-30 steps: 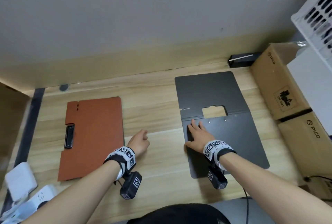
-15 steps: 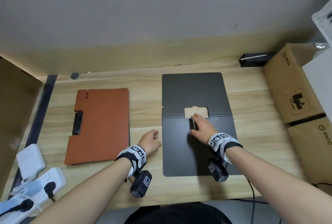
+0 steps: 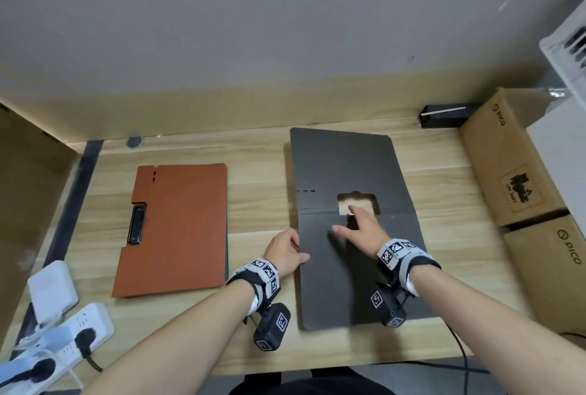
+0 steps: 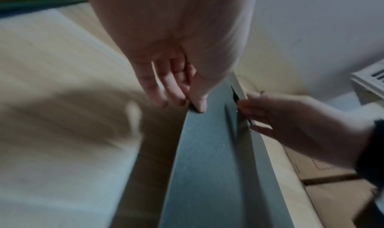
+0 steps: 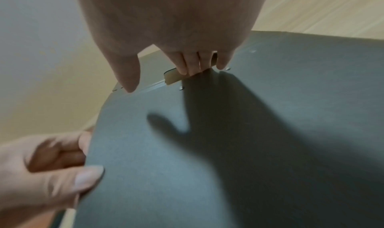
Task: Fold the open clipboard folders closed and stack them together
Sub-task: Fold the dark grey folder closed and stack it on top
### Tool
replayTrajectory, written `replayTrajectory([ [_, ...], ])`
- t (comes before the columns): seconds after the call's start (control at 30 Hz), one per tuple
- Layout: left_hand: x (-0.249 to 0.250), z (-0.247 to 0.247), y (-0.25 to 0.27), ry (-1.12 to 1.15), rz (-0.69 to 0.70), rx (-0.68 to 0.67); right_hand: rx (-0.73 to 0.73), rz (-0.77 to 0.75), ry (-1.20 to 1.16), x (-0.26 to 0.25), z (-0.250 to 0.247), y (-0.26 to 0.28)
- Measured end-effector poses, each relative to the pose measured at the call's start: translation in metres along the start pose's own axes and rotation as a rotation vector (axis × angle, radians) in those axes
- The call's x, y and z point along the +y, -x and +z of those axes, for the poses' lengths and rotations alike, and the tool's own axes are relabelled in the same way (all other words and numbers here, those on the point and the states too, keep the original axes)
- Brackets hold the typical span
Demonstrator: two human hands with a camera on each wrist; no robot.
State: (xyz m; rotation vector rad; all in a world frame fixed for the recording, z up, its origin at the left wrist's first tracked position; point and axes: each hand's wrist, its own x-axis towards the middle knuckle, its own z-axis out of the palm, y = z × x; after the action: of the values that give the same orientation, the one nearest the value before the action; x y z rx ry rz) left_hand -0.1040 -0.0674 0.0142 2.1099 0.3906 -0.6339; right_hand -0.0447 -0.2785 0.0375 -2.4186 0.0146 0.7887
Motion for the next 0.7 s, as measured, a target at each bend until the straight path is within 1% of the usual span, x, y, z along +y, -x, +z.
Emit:
replayTrajectory([
  [0.13, 0.015, -0.029, 0.012, -0.032, 0.123, -0.081, -0.024, -0.009, -0.079, -0.06, -0.024, -0.001],
  [0.23, 0.029, -0.055, 0.019, -0.037, 0.203, -0.074, 0.046, -0.019, -0.08, -0.098, -0.037, -0.002],
  [0.33, 0.041, -0.083, 0.029, 0.037, 0.317, -0.096, 0.086, -0.051, 0.05, -0.119, -0.044, 0.0],
  [0.4, 0.05, -0.101, 0.037, 0.106, 0.391, -0.178, 0.081, -0.066, 0.055, -0.13, -0.051, 0.006],
  [0.43, 0.054, -0.111, 0.04, 0.136, 0.405, -0.225, 0.073, -0.074, 0.043, -0.133, -0.054, 0.008],
  [0.47, 0.057, -0.12, 0.042, 0.154, 0.403, -0.236, 0.061, -0.081, 0.021, -0.135, -0.058, 0.01],
  [0.5, 0.06, -0.13, 0.042, 0.16, 0.406, -0.207, 0.052, -0.087, -0.009, -0.137, -0.061, 0.011],
  [0.53, 0.062, -0.14, 0.039, 0.118, 0.427, -0.102, 0.043, -0.089, -0.035, -0.137, -0.064, 0.012],
  [0.6, 0.064, -0.158, 0.029, -0.106, 0.518, 0.227, 0.02, -0.101, -0.076, -0.139, -0.07, 0.012],
  [0.63, 0.068, -0.166, 0.024, -0.239, 0.564, 0.352, 0.006, -0.11, -0.092, -0.139, -0.072, 0.011],
  [0.67, 0.074, -0.173, 0.02, -0.346, 0.598, 0.405, -0.011, -0.124, -0.106, -0.14, -0.074, 0.012],
  [0.7, 0.081, -0.179, 0.015, -0.436, 0.617, 0.403, -0.03, -0.142, -0.118, -0.141, -0.077, 0.014],
])
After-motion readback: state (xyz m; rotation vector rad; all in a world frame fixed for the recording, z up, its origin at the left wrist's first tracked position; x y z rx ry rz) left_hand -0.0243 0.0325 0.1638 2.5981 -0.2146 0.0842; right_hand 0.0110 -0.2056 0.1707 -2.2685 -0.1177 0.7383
